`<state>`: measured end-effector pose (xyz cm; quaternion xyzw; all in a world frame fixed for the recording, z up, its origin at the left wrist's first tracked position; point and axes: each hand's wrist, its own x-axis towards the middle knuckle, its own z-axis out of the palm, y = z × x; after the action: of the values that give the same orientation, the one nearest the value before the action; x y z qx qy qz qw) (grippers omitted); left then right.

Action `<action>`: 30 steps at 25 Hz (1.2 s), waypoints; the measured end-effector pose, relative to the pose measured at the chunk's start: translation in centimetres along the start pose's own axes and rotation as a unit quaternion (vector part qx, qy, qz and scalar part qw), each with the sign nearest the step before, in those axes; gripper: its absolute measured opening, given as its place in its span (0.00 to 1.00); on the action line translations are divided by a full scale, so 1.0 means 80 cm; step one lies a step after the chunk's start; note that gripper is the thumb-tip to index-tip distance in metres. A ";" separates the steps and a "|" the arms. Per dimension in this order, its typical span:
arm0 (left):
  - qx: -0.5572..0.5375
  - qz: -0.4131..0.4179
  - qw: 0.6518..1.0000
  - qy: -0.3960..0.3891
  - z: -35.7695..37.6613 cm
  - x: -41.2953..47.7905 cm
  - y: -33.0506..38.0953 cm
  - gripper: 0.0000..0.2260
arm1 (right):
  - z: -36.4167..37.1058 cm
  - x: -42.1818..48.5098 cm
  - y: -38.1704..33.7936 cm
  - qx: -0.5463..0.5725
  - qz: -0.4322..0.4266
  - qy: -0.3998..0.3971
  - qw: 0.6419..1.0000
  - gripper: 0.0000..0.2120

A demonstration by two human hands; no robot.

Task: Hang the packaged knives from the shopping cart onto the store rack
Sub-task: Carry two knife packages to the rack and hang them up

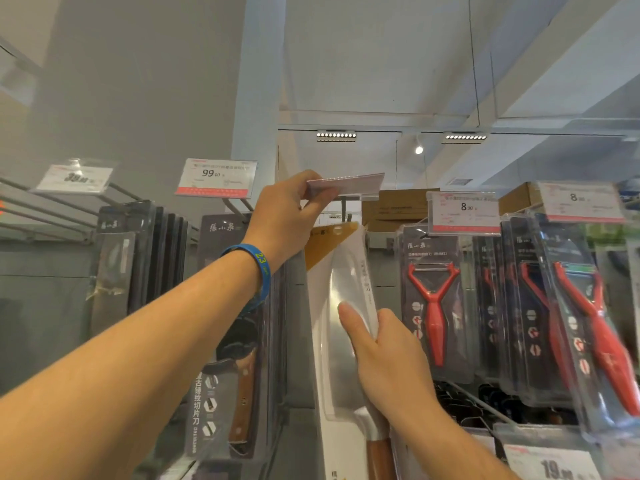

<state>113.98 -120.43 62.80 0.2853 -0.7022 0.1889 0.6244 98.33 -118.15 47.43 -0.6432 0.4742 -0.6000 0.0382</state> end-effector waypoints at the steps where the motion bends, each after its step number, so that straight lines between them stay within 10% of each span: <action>1: 0.000 0.003 1.000 0.003 0.000 0.000 -0.001 0.12 | 0.003 -0.003 0.001 -0.001 0.001 -0.003 1.000 0.33; 30: 0.030 0.015 0.999 -0.003 -0.005 0.008 0.006 0.09 | 0.014 0.020 -0.004 0.097 0.051 0.003 0.994 0.29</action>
<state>113.94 -119.96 63.49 0.2943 -0.7018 0.2186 0.6108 99.12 -119.58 48.47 -0.6100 0.4462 -0.6419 0.1296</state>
